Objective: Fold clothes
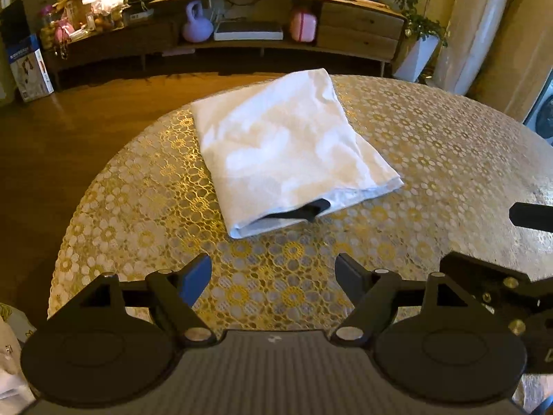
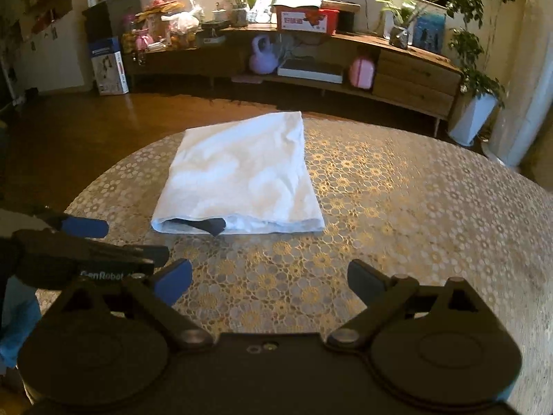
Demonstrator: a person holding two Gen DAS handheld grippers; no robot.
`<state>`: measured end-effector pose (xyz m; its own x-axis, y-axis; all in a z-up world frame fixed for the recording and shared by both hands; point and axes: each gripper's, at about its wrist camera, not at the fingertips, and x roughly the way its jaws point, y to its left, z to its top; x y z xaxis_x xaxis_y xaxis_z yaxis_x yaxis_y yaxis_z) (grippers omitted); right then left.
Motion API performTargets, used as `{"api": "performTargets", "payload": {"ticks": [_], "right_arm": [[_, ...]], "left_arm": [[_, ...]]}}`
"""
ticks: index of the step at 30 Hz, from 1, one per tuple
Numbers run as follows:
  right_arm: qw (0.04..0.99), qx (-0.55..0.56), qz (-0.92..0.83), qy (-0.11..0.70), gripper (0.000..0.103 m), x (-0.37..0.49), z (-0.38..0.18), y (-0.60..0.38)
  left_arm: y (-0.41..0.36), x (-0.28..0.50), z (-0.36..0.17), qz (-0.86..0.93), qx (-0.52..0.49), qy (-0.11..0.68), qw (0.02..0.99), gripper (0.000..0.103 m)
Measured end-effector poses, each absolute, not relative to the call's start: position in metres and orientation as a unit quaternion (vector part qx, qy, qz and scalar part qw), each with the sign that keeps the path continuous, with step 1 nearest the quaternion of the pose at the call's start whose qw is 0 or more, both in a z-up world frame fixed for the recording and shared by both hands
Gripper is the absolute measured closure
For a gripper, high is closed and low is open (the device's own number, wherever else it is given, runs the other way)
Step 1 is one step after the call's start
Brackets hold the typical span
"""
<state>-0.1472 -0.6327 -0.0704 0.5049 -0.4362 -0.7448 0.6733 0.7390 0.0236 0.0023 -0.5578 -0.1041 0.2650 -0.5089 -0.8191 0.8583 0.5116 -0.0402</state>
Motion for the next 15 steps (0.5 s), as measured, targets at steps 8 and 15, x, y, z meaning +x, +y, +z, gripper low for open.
{"api": "performTargets", "payload": {"ticks": [8,15], "right_arm": [[0.839,0.170,-0.338,0.391,0.000,-0.150,-0.080,-0.640],[0.833,0.176,-0.343,0.397,0.000,-0.150,-0.085,-0.641]], "left_arm": [[-0.557,-0.002,-0.105,-0.447,0.219,0.411,0.764,0.025],[-0.555,-0.002,-0.108,-0.449,0.221,0.415,0.760,0.025]]}}
